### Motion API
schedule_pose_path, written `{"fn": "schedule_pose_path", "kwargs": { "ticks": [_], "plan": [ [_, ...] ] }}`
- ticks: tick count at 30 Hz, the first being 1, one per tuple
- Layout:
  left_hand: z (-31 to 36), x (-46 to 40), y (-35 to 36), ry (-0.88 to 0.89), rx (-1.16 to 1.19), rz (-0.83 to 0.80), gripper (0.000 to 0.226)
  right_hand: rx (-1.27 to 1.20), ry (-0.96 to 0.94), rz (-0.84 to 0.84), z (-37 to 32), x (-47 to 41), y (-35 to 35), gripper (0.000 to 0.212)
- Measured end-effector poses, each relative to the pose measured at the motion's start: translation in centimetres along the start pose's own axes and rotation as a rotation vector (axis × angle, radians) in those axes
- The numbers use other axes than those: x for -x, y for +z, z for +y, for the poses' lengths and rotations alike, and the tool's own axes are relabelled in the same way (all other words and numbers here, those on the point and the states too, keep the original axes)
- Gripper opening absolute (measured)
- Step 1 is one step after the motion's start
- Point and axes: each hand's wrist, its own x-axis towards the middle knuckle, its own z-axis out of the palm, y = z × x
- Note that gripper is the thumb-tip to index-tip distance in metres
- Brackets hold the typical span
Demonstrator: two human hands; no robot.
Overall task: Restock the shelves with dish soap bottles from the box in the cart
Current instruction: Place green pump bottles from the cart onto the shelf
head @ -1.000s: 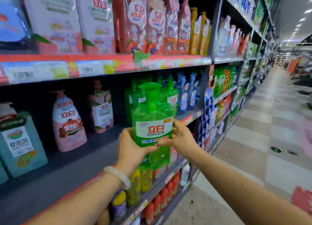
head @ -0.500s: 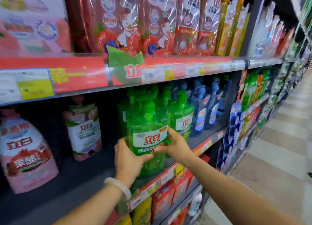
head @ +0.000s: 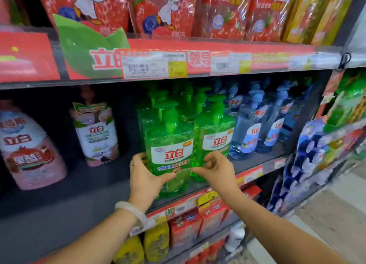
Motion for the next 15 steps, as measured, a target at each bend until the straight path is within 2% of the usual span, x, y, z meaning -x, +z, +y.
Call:
{"fn": "schedule_pose_path", "kwargs": {
  "ticks": [3, 5, 7, 9, 11, 15],
  "plan": [
    [0.1, 0.3, 0.1, -0.002, -0.024, 0.013, 0.090, -0.047, 0.057, 0.183, 2.4, -0.9, -1.7, 0.060],
    [0.4, 0.6, 0.3, -0.001, -0.014, 0.022, 0.090, -0.010, 0.079, 0.256, 3.5, -1.9, -2.4, 0.084],
    [0.7, 0.8, 0.4, -0.001, -0.023, 0.032, 0.090, 0.025, 0.110, 0.180, 4.1, -2.9, -2.4, 0.113],
    [1.0, 1.0, 0.6, -0.004, -0.035, 0.045, 0.090, -0.035, 0.109, 0.061, 4.5, -3.7, -1.7, 0.129],
    [1.1, 1.1, 0.9, -0.002, -0.041, 0.060, 0.089, -0.099, 0.069, 0.025, 4.6, -4.2, -0.8, 0.133],
    [1.2, 1.2, 1.4, -0.013, -0.035, 0.077, 0.090, -0.105, 0.074, 0.068, 4.4, -4.7, -0.2, 0.131]
  ]
}}
